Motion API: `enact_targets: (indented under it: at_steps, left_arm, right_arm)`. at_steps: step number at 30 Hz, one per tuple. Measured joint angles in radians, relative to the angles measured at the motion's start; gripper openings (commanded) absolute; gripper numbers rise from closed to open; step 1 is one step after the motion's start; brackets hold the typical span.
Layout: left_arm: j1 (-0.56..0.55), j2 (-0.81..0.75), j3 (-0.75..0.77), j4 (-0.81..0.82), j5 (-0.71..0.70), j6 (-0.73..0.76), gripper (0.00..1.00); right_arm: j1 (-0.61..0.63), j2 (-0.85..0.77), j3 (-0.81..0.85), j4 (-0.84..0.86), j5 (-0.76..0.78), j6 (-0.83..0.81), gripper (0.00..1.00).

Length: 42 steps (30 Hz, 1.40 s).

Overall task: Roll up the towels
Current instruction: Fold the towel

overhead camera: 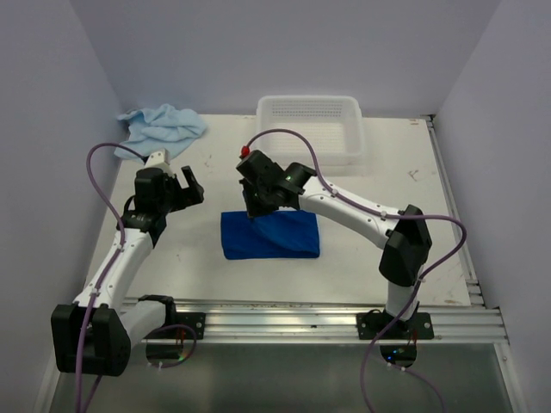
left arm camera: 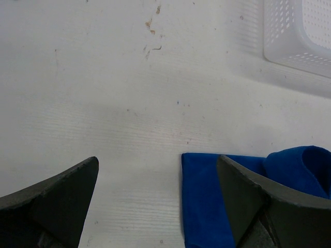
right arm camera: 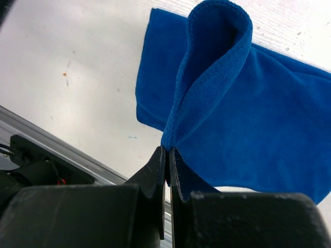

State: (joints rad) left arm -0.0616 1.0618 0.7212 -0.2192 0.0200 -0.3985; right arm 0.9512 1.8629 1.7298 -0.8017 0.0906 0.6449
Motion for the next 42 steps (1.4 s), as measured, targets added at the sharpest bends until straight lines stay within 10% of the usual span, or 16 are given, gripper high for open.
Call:
enact_targets:
  at_steps: [34,38,42]
  left_arm:
    - [-0.013,-0.002,0.000,-0.001,-0.002,0.000,0.99]
    - [-0.013,-0.012,0.000,-0.001,-0.006,-0.001,1.00]
    - [-0.013,-0.019,0.000,-0.002,-0.027,-0.001,1.00]
  right_arm:
    - [0.051,0.122,0.013,0.157,-0.066,0.055,0.00]
    - [0.052,0.149,0.010,0.182,-0.101,0.063,0.31]
    - [0.053,0.154,-0.015,0.204,-0.137,0.075,0.43]
